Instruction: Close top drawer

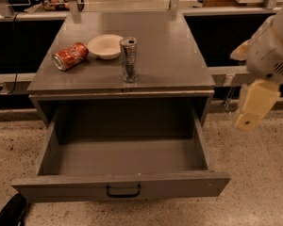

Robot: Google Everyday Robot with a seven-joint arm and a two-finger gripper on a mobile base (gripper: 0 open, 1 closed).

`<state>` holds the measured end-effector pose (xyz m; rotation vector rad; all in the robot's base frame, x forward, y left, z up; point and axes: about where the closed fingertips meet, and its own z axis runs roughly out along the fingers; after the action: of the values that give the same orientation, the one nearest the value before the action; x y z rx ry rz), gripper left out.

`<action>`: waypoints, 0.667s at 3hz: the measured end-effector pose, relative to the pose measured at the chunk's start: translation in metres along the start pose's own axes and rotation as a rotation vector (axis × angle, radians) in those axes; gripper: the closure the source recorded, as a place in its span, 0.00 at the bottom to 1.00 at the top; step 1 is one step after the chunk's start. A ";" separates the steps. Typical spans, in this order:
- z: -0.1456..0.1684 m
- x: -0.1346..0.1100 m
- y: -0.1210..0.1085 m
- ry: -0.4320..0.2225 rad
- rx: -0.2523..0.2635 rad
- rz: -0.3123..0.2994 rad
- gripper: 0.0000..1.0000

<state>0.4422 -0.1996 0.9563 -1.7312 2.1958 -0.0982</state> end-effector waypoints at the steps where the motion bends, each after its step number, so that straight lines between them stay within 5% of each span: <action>1: 0.044 -0.031 0.037 -0.084 -0.008 -0.058 0.00; 2: 0.106 -0.044 0.080 -0.175 -0.053 -0.068 0.19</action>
Offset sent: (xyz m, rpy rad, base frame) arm -0.0607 0.1120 -0.2218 0.2559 0.0594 0.1562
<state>0.4091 -0.1208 0.8457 -1.7709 2.0323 0.0925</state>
